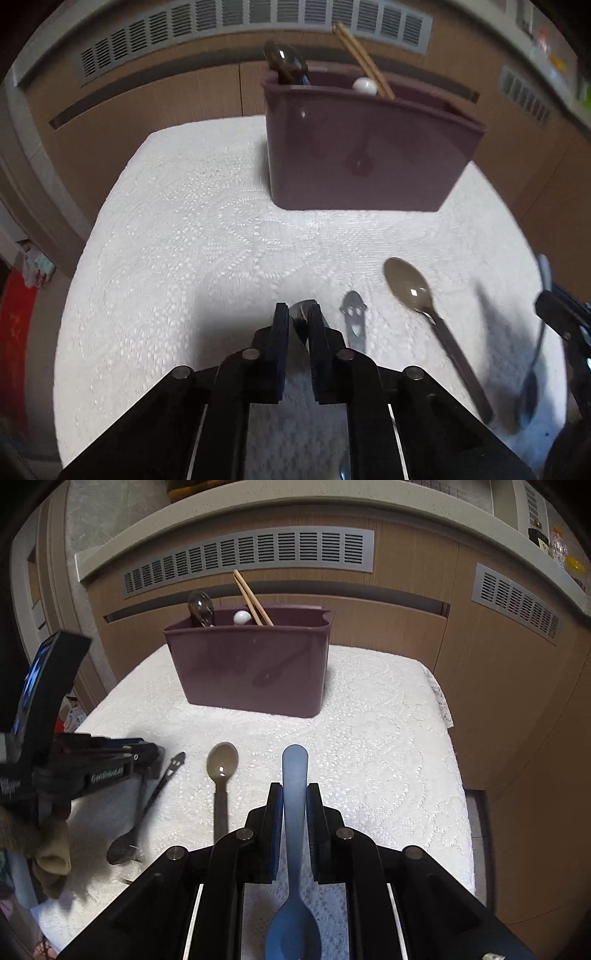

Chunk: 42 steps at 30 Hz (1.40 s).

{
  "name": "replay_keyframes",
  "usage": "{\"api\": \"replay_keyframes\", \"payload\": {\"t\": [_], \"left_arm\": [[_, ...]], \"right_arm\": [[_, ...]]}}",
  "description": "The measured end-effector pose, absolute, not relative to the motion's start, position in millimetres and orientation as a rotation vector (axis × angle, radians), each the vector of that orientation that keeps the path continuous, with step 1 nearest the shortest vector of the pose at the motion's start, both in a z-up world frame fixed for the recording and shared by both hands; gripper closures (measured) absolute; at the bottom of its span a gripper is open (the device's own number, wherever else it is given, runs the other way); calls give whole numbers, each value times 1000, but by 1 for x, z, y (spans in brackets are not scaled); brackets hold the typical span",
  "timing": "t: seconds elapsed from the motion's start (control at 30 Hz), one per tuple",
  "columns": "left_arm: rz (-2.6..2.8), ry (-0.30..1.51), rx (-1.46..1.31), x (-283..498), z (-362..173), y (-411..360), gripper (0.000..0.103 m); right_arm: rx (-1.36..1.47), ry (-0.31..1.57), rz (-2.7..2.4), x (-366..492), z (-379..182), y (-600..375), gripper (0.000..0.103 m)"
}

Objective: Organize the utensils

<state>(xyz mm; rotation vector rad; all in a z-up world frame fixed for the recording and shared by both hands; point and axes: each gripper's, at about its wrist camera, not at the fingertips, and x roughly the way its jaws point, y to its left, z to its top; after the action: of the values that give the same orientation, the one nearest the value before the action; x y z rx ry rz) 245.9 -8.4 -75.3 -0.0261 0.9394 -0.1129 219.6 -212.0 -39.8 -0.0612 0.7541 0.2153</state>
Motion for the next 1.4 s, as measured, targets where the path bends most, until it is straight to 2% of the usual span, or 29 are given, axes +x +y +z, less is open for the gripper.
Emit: {"api": "replay_keyframes", "payload": {"t": [0.13,0.27,0.3,0.37,0.4,0.43,0.57,0.7,0.9,1.2,1.4], "left_arm": [[-162,864,-64,228,-59,-7,95],[-149,913,-191,228,-56,15,93],[-147,937,-215,227,-57,22,91],[-146,1014,-265,228,-63,23,79],[-154,1052,-287,232,-68,21,69],[-166,1088,-306,233,-74,19,65],[-195,1163,-344,243,-89,5,64],[-249,1192,-324,271,-85,-18,53],[-237,1192,-152,295,-84,-59,53],[-227,971,135,233,-67,-63,53],[-285,966,175,229,-68,-78,53]], "right_arm": [[-65,724,232,210,-29,-208,92],[-101,717,221,205,-26,-203,92],[-105,722,215,205,-27,-203,92],[-104,731,205,205,-30,-205,92],[-104,737,197,206,-33,-206,92],[-100,743,189,207,-35,-207,92],[-70,770,194,208,-45,-211,92],[-70,775,197,205,-51,-215,92],[-47,789,182,208,-59,-224,92],[-52,749,159,193,-56,-236,92],[-44,755,171,196,-58,-234,92]]}}
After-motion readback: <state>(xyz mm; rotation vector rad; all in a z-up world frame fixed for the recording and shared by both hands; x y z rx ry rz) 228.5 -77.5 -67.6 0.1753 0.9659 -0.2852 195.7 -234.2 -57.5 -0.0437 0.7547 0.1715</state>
